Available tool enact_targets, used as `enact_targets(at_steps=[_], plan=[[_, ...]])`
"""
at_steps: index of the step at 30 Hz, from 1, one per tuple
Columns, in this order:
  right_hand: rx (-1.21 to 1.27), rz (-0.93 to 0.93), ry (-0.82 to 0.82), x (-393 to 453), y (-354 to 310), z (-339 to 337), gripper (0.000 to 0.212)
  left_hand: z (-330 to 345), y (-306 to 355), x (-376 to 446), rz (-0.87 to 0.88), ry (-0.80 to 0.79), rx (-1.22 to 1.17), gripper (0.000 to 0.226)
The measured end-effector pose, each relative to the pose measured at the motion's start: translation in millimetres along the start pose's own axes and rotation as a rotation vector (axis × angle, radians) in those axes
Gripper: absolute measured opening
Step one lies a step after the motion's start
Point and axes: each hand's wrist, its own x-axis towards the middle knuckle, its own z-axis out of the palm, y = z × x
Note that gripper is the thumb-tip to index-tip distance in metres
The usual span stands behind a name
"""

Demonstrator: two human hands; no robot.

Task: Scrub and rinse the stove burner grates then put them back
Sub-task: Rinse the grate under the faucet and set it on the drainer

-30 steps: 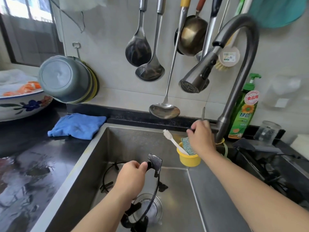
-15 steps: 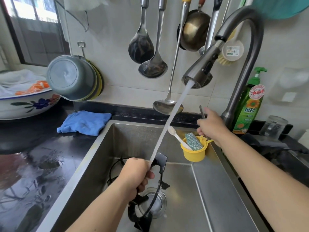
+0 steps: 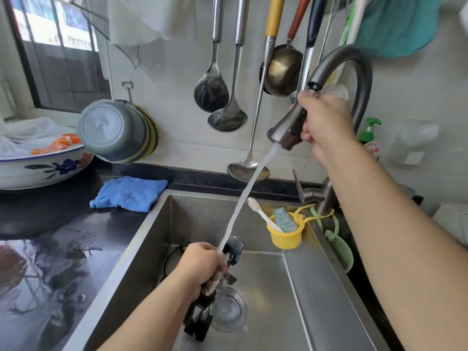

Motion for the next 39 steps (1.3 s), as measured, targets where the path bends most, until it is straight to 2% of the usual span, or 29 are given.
enact_targets(at_steps=[4, 8, 11, 19, 28, 33, 37, 39], plan=[[-0.307, -0.035, -0.041, -25, 36, -3, 0.026, 1, -4, 7, 0.014, -0.002, 0.01, 0.009], [-0.496, 0.064, -0.213, -60, 80, -6, 0.021, 5, -5, 9, 0.051, -0.044, 0.029, 0.003], [-0.552, 0.097, -0.295, -71, 98, 0, 0.016, 6, -6, 10, 0.082, -0.049, 0.058, 0.009], [-0.668, 0.02, -0.279, -61, 110, 0, 0.013, 7, -13, 19, 0.094, -0.016, 0.221, 0.014], [-0.642, 0.045, -0.33, -58, 110, -10, 0.014, 7, -12, 18, 0.094, 0.01, 0.223, 0.014], [-0.623, 0.067, -0.383, -58, 107, -16, 0.014, 7, -14, 19, 0.057, -0.019, 0.104, 0.013], [-0.426, 0.145, -0.506, -61, 104, -10, 0.019, 11, -7, 10, -0.044, -0.169, -0.115, 0.022], [-0.302, 0.168, -0.552, -64, 101, -4, 0.01, 12, -4, 6, -0.094, -0.28, -0.211, 0.027]])
